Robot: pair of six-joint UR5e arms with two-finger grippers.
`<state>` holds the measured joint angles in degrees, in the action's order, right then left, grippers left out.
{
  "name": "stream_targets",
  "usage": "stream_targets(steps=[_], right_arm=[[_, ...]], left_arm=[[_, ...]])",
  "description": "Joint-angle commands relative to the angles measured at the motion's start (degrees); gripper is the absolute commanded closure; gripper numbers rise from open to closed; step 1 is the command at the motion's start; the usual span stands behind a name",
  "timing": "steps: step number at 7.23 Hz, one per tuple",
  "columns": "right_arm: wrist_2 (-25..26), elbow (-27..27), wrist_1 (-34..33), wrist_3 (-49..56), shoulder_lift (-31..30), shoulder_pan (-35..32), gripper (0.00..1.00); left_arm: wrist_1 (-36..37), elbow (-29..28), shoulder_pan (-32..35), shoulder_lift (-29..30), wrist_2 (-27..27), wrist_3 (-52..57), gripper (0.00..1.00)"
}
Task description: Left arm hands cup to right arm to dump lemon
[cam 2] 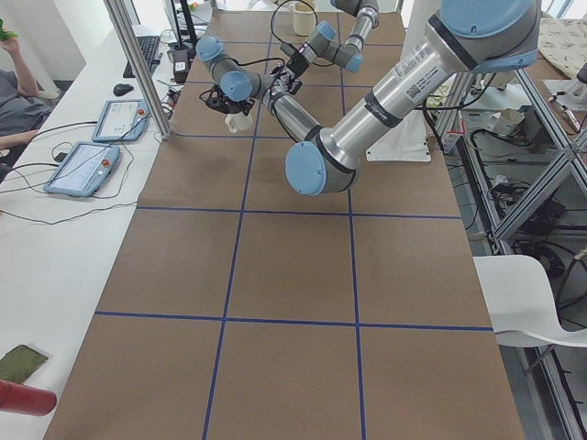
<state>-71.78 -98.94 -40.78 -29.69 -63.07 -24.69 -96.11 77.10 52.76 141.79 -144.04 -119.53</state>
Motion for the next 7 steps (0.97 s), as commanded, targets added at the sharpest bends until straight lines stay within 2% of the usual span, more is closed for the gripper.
stream_targets(steps=[1,7], right_arm=[[0.67,0.59,0.08,-0.02,0.23,0.17,0.00],[2.79,1.47,0.17,-0.02,0.14,1.58,0.00]], left_arm=[[-1.36,-0.37,-2.65,2.60,-0.01,-3.16,1.00],[-3.29,-0.11,-7.40,3.14,-1.07,-3.25,1.00]])
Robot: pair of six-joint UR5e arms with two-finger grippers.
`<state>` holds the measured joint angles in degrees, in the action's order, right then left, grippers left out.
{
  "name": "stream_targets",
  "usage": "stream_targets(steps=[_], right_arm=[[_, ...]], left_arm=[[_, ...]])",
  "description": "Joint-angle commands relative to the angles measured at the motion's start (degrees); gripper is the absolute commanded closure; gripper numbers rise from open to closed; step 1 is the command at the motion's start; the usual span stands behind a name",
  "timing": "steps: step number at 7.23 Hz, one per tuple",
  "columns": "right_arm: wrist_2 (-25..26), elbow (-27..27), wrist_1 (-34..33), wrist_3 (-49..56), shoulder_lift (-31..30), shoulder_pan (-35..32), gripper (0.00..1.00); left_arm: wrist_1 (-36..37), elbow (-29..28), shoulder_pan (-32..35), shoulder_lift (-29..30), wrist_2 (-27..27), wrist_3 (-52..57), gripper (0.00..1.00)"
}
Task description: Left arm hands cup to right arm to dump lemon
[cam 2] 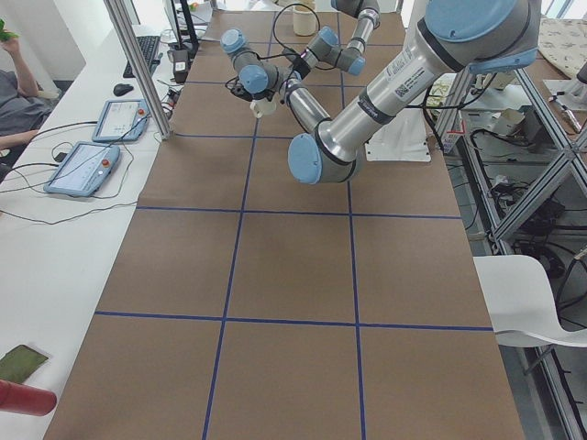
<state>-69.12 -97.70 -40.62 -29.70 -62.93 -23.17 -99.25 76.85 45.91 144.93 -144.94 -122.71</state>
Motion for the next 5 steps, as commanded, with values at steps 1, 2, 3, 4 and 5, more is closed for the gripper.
stream_targets(steps=[1,2,3,4,5], right_arm=[[0.21,0.32,0.01,0.00,0.00,0.06,0.00],[0.21,0.58,0.10,-0.09,0.00,0.06,0.00],[0.21,0.67,0.19,-0.09,0.00,0.06,0.00],[0.38,0.67,0.36,-0.09,0.00,0.06,0.00],[0.38,0.67,0.45,-0.18,0.00,0.06,0.00]], left_arm=[[-0.15,0.23,-0.56,0.01,-0.60,-0.07,1.00],[-0.15,0.31,-0.73,0.01,-1.30,-0.07,1.00],[-0.15,0.40,-0.91,0.09,-1.31,-0.07,1.00],[-0.24,0.66,-1.43,0.09,-1.31,-0.07,1.00],[-0.33,0.75,-1.87,0.09,-1.31,-0.07,1.00]])
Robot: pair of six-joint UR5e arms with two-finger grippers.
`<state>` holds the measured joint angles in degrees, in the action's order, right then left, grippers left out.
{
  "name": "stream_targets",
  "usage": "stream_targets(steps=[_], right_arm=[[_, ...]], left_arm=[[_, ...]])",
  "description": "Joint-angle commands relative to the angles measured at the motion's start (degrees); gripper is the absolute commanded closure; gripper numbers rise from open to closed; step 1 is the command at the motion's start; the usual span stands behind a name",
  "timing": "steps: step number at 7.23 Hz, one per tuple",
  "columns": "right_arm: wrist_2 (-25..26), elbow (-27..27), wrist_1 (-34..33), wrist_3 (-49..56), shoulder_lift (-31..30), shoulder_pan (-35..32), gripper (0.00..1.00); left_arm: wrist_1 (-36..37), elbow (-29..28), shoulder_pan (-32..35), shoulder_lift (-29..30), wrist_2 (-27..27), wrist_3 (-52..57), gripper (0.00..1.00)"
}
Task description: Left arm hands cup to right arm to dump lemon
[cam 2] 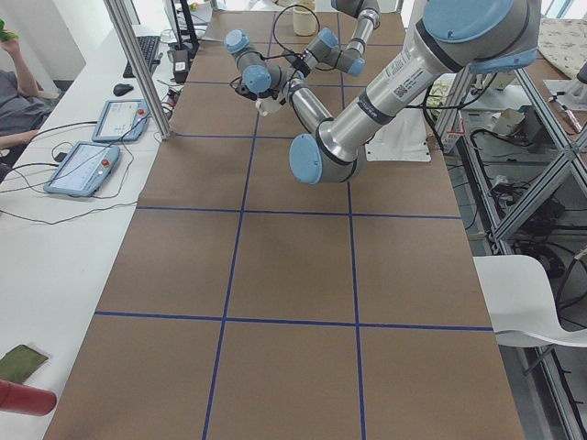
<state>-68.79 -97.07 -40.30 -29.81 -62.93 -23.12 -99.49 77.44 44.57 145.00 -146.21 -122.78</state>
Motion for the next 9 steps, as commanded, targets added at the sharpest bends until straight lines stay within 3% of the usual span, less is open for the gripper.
stream_targets(steps=[1,9], right_arm=[[0.06,0.03,0.22,-0.07,0.00,0.00,0.00],[-0.03,0.21,0.40,-0.51,-0.09,0.26,0.00]], left_arm=[[-0.18,0.25,-0.97,0.02,-0.04,0.00,1.00],[-0.89,0.78,-0.97,-0.42,-2.41,-0.44,1.00]])
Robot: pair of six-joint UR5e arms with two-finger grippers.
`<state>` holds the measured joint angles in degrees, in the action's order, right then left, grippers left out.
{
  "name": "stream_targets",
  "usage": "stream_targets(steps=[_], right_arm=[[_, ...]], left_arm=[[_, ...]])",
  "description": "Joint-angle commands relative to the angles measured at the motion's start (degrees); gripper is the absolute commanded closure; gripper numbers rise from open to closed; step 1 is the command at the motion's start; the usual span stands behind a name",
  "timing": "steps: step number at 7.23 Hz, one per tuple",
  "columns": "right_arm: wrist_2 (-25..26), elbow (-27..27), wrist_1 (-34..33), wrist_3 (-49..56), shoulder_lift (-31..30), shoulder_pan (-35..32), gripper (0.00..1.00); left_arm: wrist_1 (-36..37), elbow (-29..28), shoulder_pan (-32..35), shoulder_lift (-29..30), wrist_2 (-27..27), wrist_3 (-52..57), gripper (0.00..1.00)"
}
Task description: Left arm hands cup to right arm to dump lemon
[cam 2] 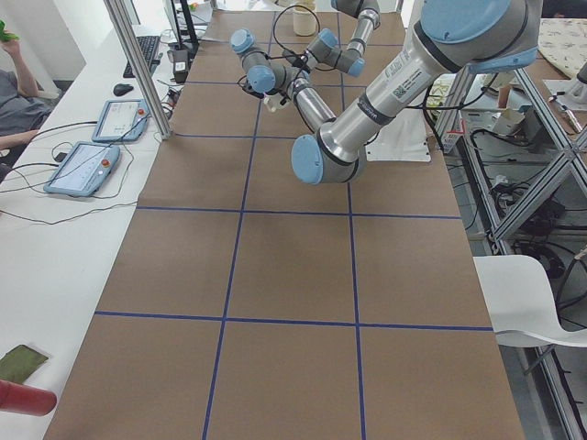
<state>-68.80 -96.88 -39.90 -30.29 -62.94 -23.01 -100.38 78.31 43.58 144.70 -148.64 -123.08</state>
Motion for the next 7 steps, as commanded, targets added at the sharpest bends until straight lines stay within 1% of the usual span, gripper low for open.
stream_targets(steps=[1,2,3,4,5,7], right_arm=[[-0.02,0.02,0.09,-0.03,-0.08,0.25,0.00],[-0.02,0.02,0.09,-0.12,-0.08,0.25,0.00],[-0.02,-0.24,0.09,-0.73,0.10,0.25,0.37],[-0.19,-0.33,0.00,-4.13,0.01,0.25,0.79],[-0.46,-0.33,-0.09,-5.99,0.01,0.25,1.00],[-0.46,-0.33,-0.09,-6.10,-0.08,0.34,1.00]], left_arm=[[0.01,0.00,0.27,-0.12,0.01,-0.14,1.00],[0.01,-0.08,0.36,-0.12,0.01,-0.40,1.00],[-0.08,-0.08,0.71,-0.03,0.01,-0.32,1.00],[-3.74,-0.08,1.15,-0.21,0.19,0.03,0.01],[-6.65,-0.17,1.94,-0.47,0.45,-0.31,0.00],[-6.59,-0.17,3.08,-0.73,0.28,-0.41,0.00]])
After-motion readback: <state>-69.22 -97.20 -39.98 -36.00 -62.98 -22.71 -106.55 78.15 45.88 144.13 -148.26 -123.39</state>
